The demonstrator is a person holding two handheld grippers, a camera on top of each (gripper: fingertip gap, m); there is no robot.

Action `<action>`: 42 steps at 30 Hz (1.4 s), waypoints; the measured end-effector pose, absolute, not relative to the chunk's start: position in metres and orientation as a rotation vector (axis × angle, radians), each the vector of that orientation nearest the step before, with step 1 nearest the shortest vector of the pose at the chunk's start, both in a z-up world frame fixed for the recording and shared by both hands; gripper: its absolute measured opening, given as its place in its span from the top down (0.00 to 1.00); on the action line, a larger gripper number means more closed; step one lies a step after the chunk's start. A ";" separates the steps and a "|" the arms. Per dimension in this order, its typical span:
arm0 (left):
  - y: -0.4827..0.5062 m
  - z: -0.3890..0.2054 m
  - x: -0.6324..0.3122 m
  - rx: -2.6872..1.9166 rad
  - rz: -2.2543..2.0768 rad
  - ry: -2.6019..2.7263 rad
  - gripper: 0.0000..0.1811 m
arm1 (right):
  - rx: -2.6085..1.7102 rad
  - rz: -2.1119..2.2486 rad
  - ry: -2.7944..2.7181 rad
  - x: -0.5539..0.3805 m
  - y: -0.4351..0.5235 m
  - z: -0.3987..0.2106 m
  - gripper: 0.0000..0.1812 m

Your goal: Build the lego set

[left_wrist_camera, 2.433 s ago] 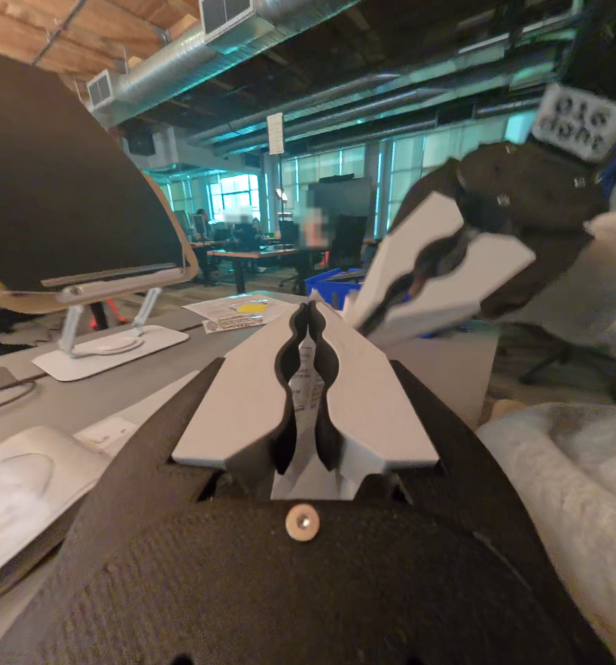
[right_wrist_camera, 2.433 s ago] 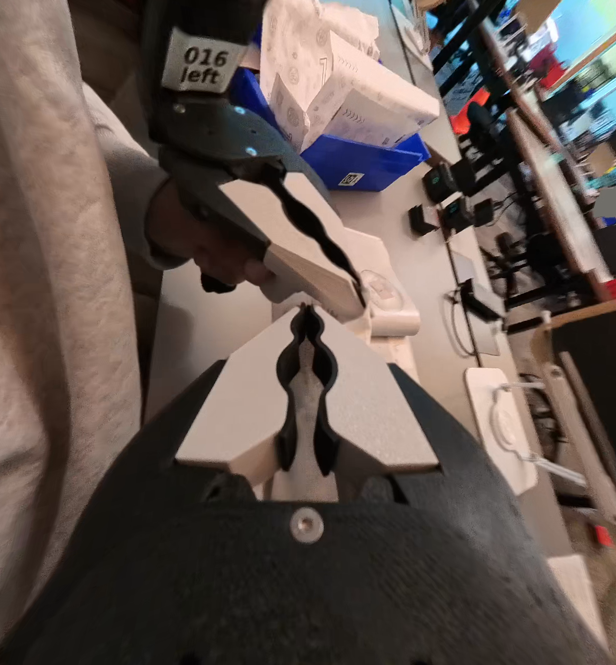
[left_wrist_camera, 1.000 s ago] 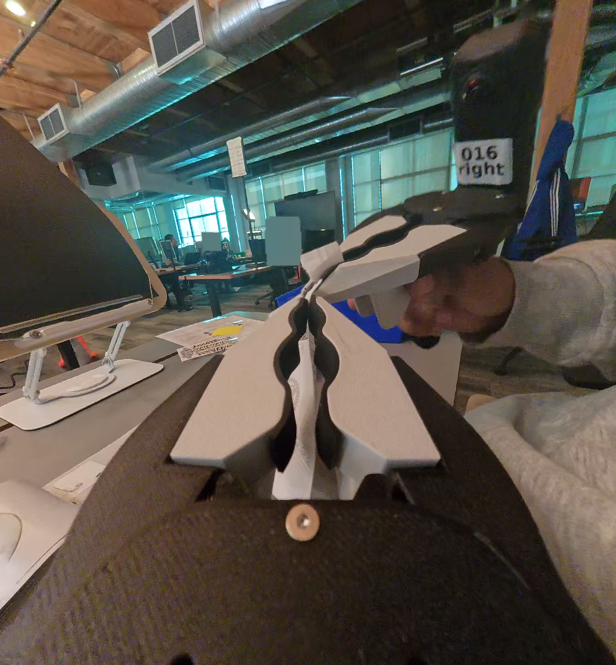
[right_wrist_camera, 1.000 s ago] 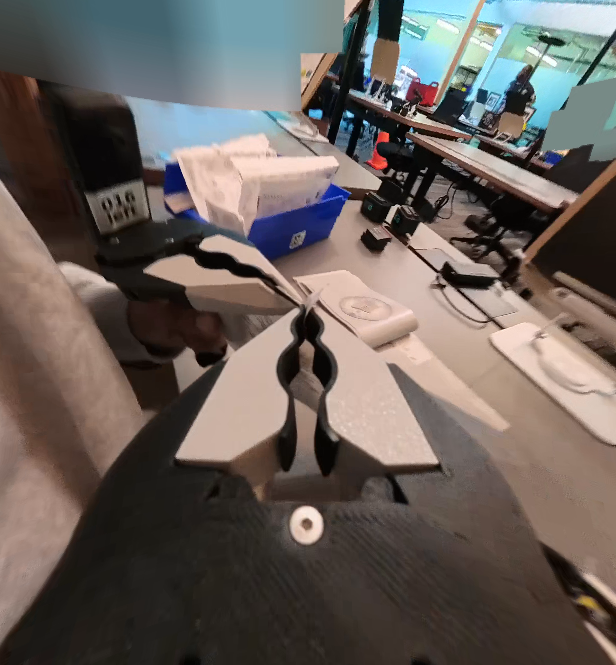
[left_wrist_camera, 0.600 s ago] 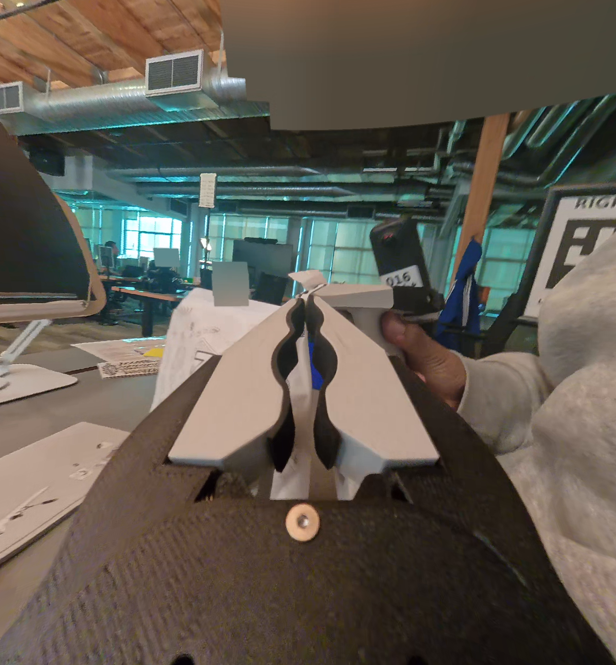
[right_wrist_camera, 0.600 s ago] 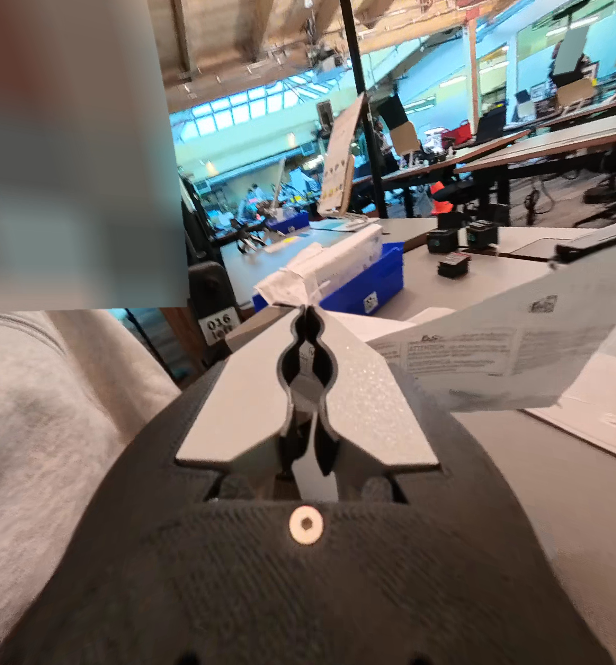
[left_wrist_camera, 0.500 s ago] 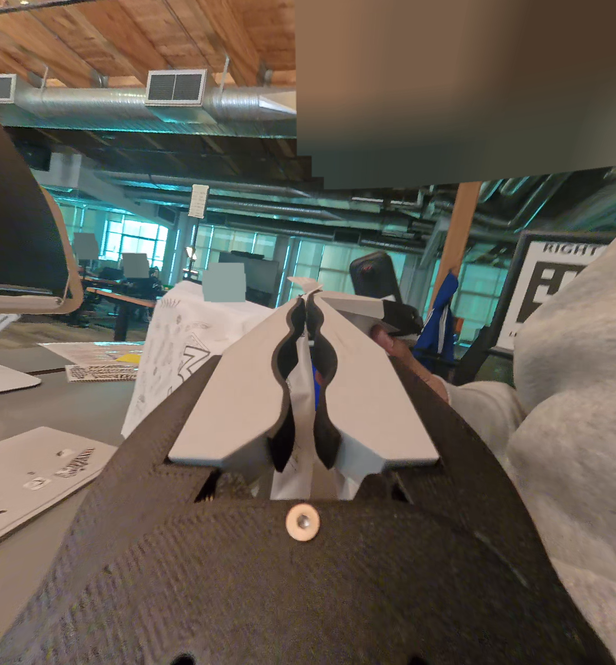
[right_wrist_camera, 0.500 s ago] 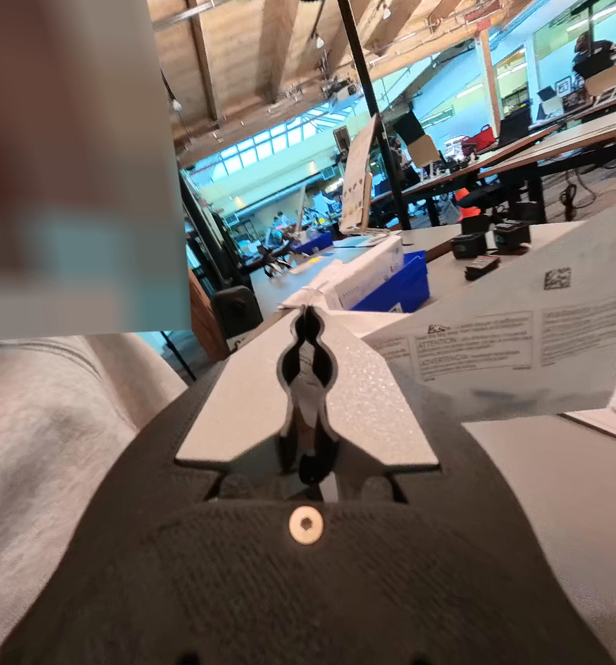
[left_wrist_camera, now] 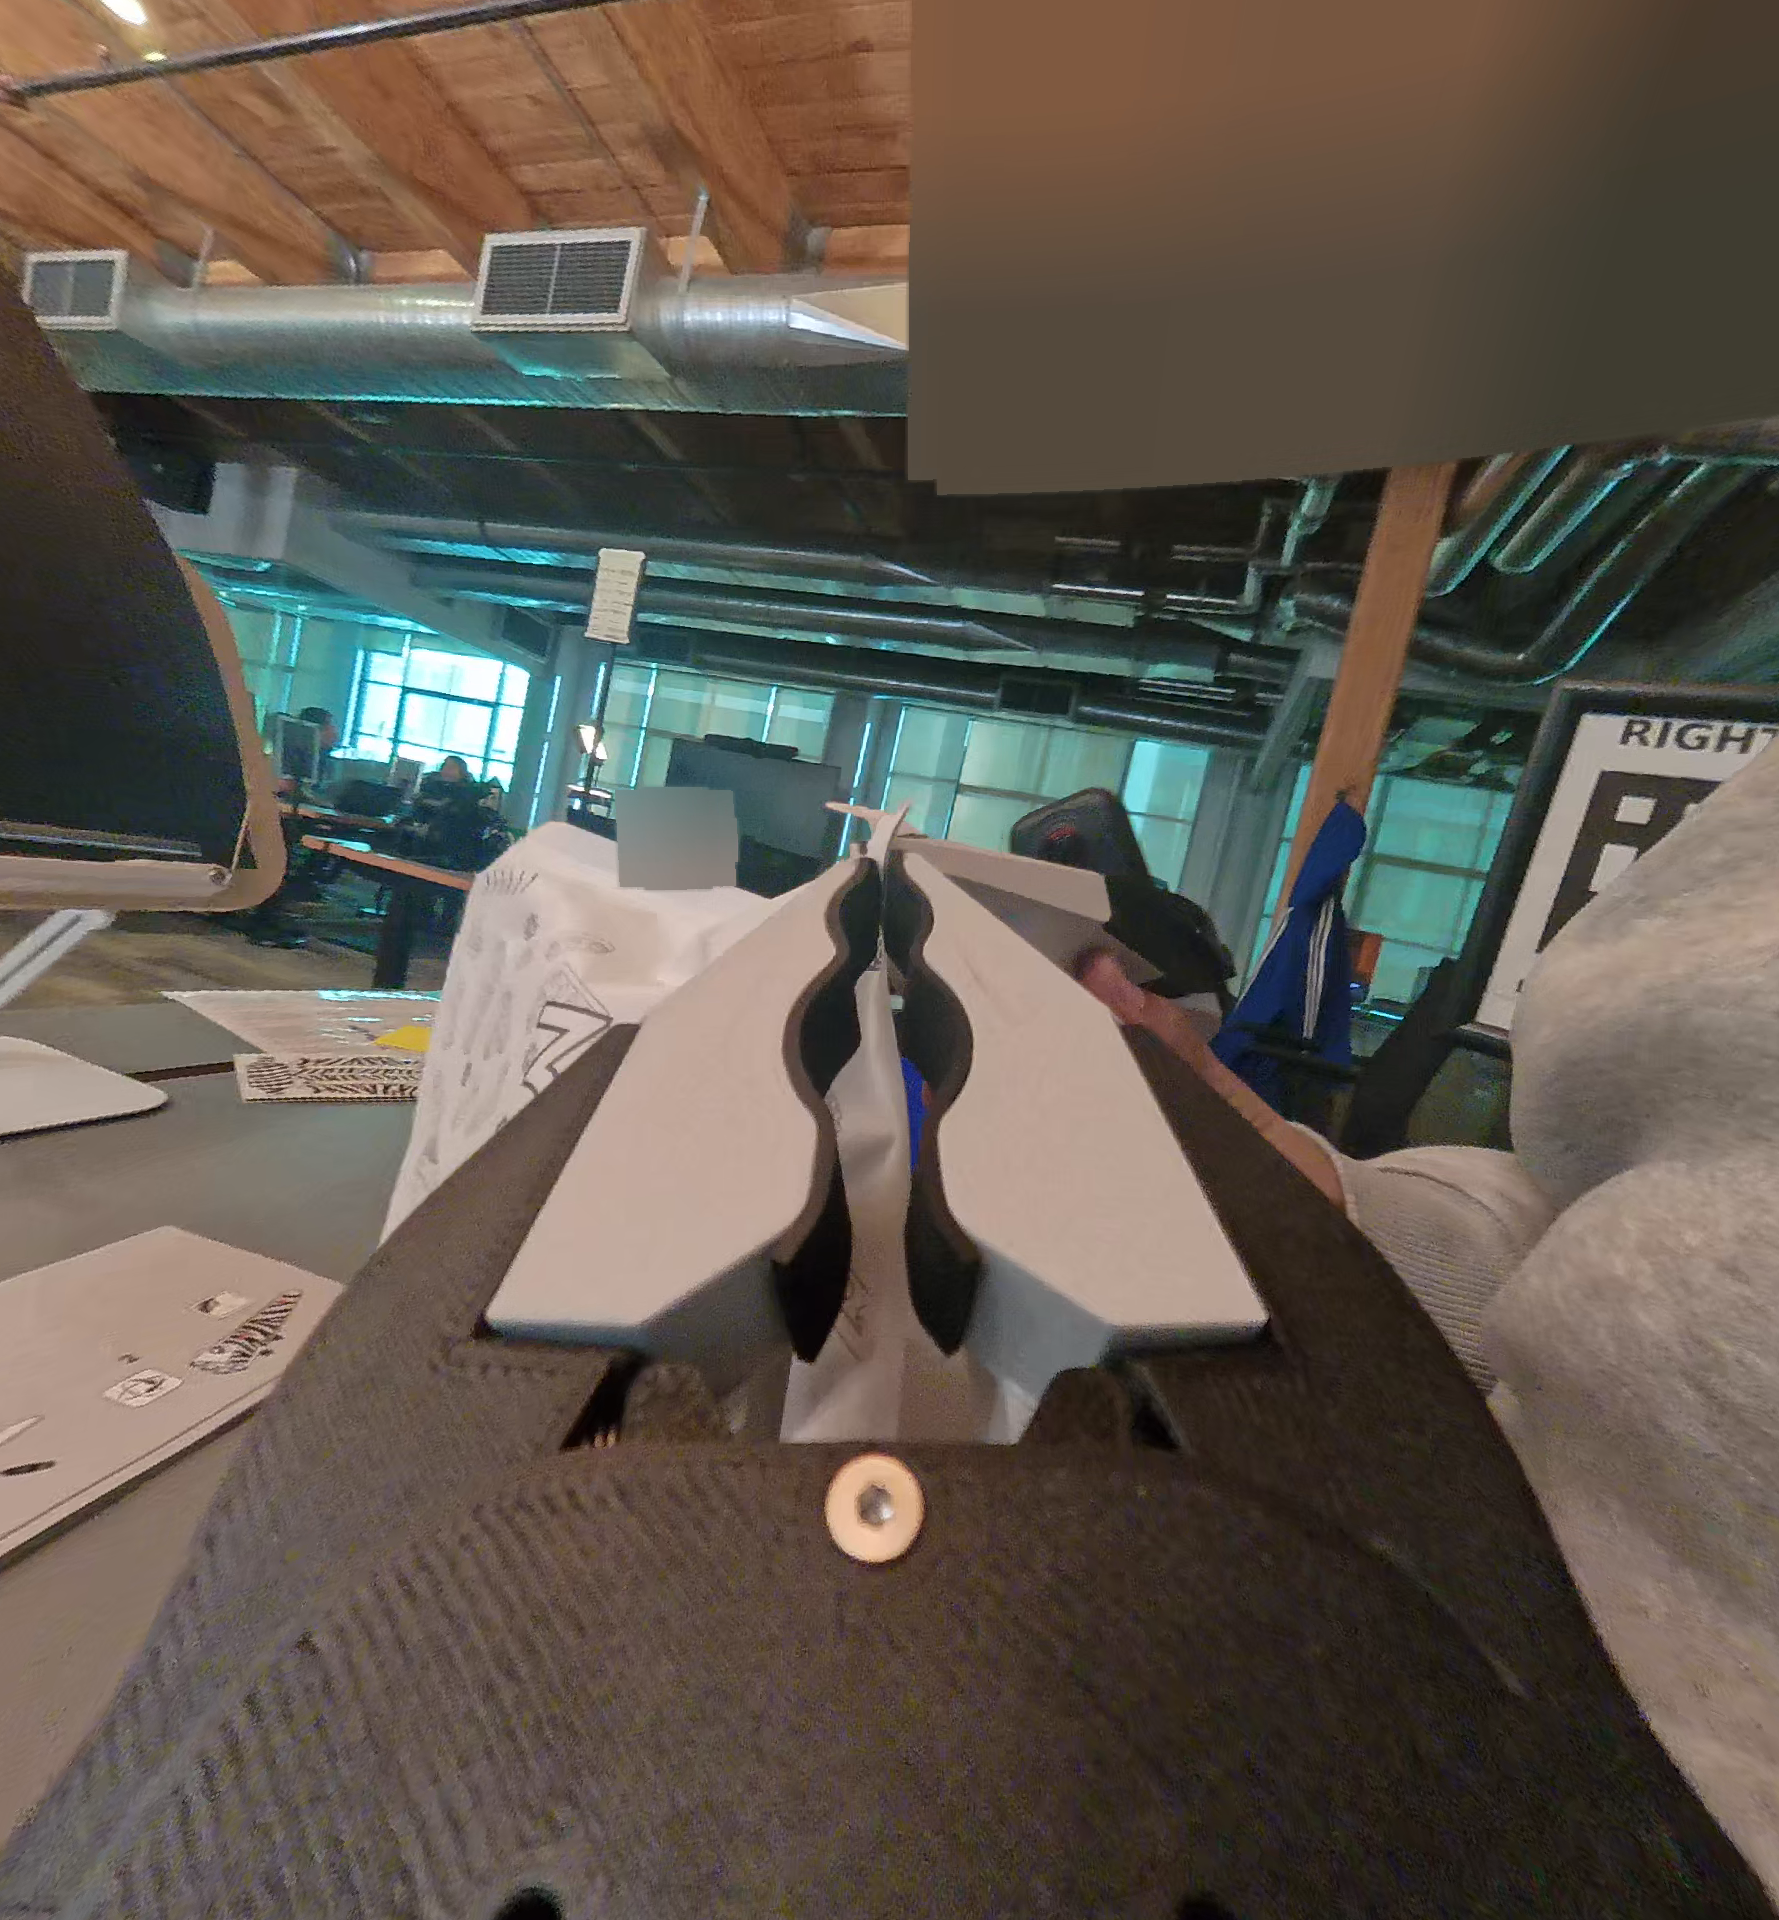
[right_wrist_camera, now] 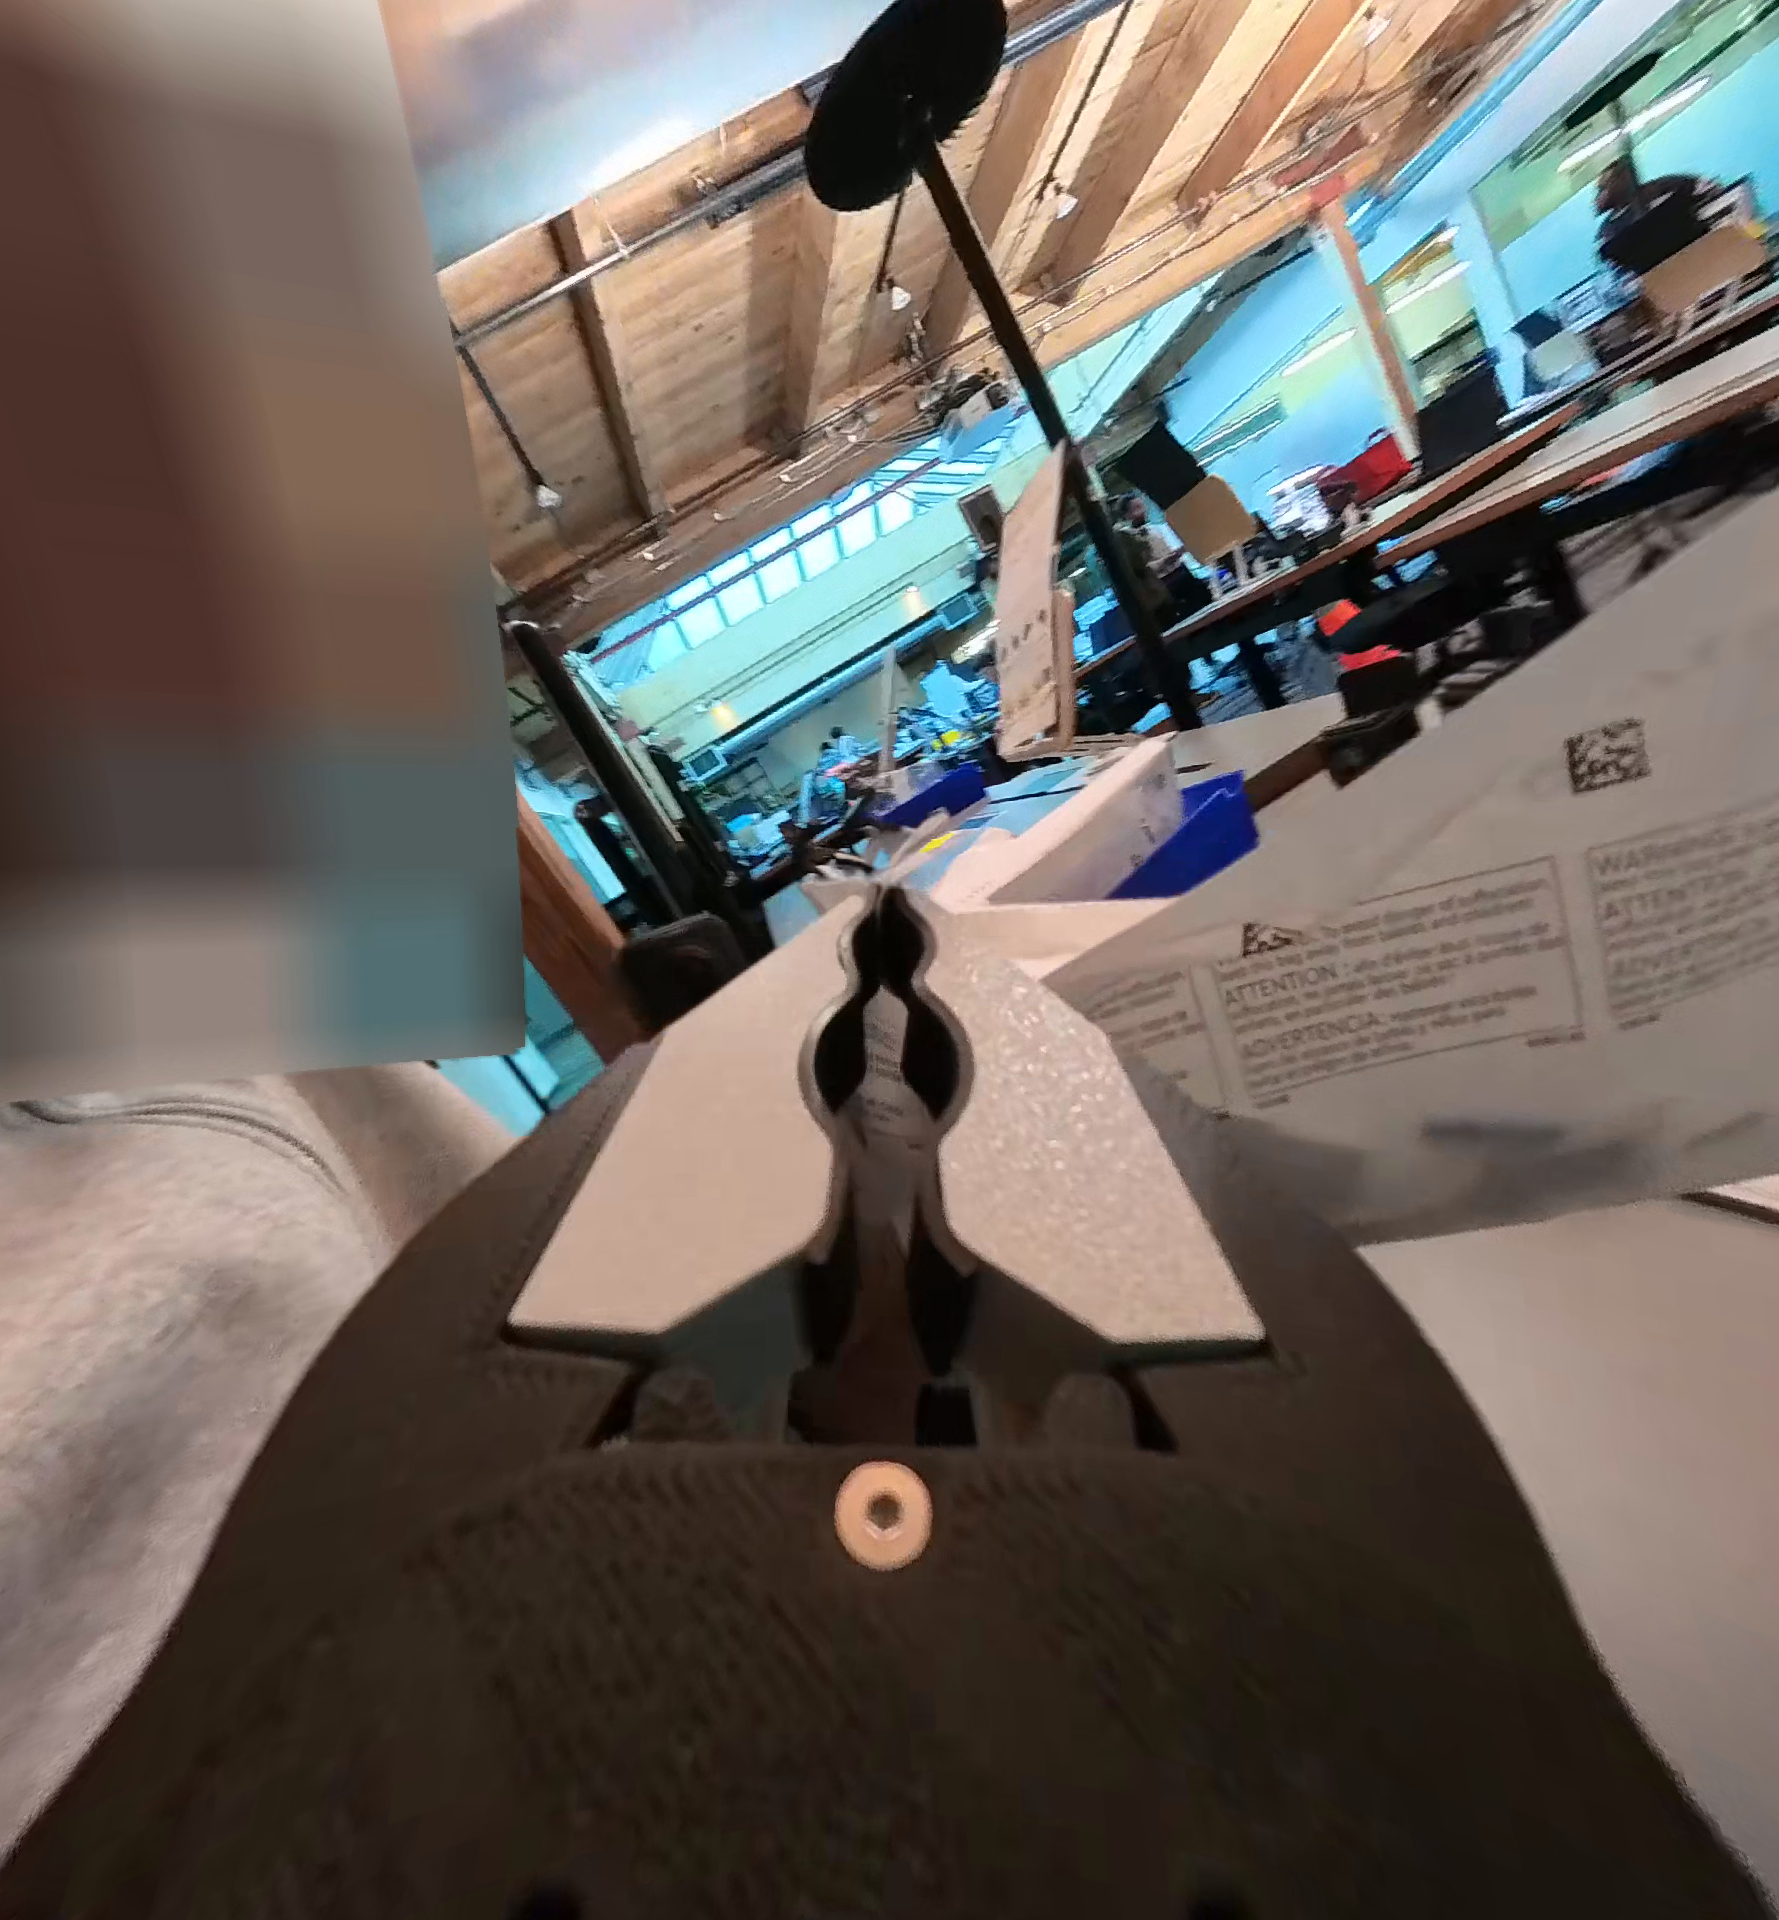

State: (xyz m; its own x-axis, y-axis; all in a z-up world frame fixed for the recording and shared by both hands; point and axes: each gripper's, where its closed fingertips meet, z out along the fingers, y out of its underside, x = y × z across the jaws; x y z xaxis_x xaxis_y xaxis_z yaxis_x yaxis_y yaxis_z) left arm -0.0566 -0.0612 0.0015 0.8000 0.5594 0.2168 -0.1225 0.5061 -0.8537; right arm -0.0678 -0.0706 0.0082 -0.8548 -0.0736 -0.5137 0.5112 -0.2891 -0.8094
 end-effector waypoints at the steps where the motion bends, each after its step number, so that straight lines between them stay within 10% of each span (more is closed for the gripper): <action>1: -0.061 0.002 -0.057 -0.959 0.435 -0.510 0.99 | 0.561 -2.219 1.594 -0.070 -0.069 0.010 1.00; 11: -0.064 -0.008 -0.061 -1.002 0.486 -0.518 1.00 | 0.633 -2.397 1.817 -0.088 -0.051 0.015 0.99; 24: -0.086 -0.025 -0.068 -0.998 0.044 -0.568 1.00 | -0.020 -2.036 2.951 -0.106 -0.053 -0.015 0.65; 28: -0.092 -0.028 -0.049 -1.054 -0.163 -0.487 1.00 | -0.593 -1.540 3.109 -0.092 -0.067 -0.034 0.71; 32: -0.101 -0.030 -0.042 -1.056 -0.260 -0.476 1.00 | -0.877 -1.408 2.869 -0.058 -0.089 -0.033 1.00; 42: -0.130 -0.045 -0.056 -0.988 -0.271 -0.563 1.00 | -0.490 -1.197 2.646 -0.054 -0.113 -0.057 1.00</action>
State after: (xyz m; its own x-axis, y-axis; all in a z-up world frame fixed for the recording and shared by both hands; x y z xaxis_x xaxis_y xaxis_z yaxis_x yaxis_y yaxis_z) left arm -0.0558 -0.1305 -0.0447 0.8259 0.0341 0.5629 0.4615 0.5326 -0.7094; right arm -0.0543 -0.1134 -0.0570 -0.9259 -0.3754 -0.0415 -0.2168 0.6182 -0.7555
